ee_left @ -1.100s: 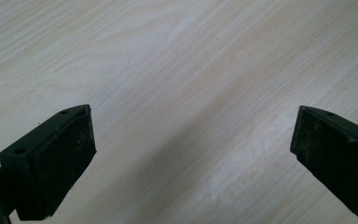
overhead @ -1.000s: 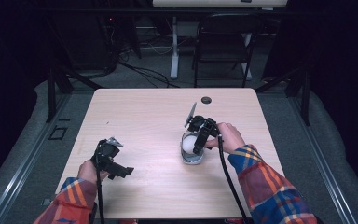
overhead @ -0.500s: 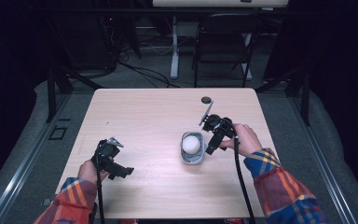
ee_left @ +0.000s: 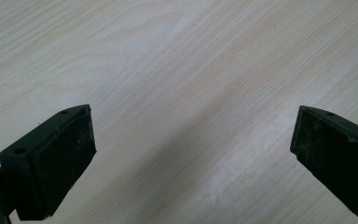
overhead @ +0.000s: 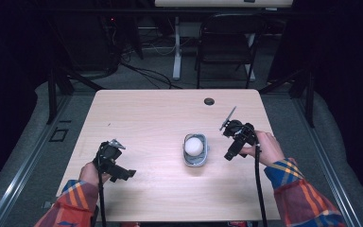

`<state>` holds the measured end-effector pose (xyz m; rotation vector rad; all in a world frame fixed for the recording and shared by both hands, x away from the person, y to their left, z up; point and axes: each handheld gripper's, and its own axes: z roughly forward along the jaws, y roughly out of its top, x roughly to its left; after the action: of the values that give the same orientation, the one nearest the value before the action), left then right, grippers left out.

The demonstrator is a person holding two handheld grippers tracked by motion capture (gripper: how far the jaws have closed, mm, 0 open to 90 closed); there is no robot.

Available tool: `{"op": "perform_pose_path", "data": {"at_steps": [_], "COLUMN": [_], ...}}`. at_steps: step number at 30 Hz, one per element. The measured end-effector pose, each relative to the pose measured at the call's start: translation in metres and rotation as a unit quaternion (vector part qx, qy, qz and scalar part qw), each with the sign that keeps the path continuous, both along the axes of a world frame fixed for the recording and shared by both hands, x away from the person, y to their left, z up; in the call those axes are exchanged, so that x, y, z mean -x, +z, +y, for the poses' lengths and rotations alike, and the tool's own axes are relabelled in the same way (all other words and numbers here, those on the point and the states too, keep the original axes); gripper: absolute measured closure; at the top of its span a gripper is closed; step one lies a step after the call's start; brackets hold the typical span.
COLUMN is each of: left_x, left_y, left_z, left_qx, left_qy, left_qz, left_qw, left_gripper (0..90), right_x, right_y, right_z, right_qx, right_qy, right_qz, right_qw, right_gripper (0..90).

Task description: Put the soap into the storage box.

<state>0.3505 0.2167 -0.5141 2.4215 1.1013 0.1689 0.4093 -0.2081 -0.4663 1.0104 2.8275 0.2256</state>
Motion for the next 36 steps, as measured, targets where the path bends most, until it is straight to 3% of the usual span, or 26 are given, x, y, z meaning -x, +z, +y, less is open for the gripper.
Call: {"op": "perform_pose_path", "data": {"at_steps": [13, 22, 23, 24, 25, 26, 29, 30, 31, 36], "left_x": [0.0, 0.0, 0.0, 0.0, 0.001, 0.001, 0.001, 0.001, 0.001, 0.001], "left_y": [0.0, -0.001, -0.001, -0.001, -0.001, -0.001, -0.001, -0.001, -0.001, -0.001], "left_z": [0.0, 0.0, 0.0, -0.001, -0.001, -0.001, -0.001, -0.001, -0.001, -0.002], "left_qx": [0.0, -0.001, -0.001, -0.002, -0.002, -0.002, -0.003, -0.003, -0.003, -0.002], "left_qy": [-0.001, -0.001, -0.001, -0.002, -0.002, -0.003, -0.006, -0.006, -0.006, -0.006], "left_qz": [0.001, 0.001, 0.002, 0.001, 0.002, 0.003, 0.004, 0.004, 0.004, 0.004], "left_qw": [1.0, 1.0, 1.0, 1.0, 1.0, 1.0, 1.0, 1.0, 1.0, 1.0], "left_gripper": [0.0, 0.0, 0.0, 0.0, 0.0, 0.0, 0.0, 0.0, 0.0, 0.0], "right_x": [0.015, 0.029, 0.03, 0.032, 0.031, 0.034, 0.035, 0.036, 0.038, 0.036], "right_y": [-0.021, -0.04, -0.042, -0.045, -0.046, -0.051, -0.053, -0.054, -0.057, -0.058], "right_z": [-0.037, -0.066, -0.071, -0.072, -0.074, -0.075, -0.077, -0.077, -0.077, -0.076], "right_qx": [0.018, -0.011, 0.015, 0.013, 0.023, 0.002, 0.022, 0.023, 0.009, 0.032], "right_qy": [-0.025, -0.063, -0.052, -0.061, -0.057, -0.073, -0.067, -0.068, -0.078, -0.069], "right_qz": [0.009, -0.01, 0.006, 0.001, 0.012, 0.006, 0.014, 0.019, 0.009, 0.014], "right_qw": [0.9995, 0.9979, 0.9985, 0.9981, 0.998, 0.9973, 0.9974, 0.9972, 0.9968, 0.997], "right_gripper": [0.7, 0.5, 0.5, 0.6, 0.5, 0.6, 1.0, 1.2, 1.8, 3.5]}}
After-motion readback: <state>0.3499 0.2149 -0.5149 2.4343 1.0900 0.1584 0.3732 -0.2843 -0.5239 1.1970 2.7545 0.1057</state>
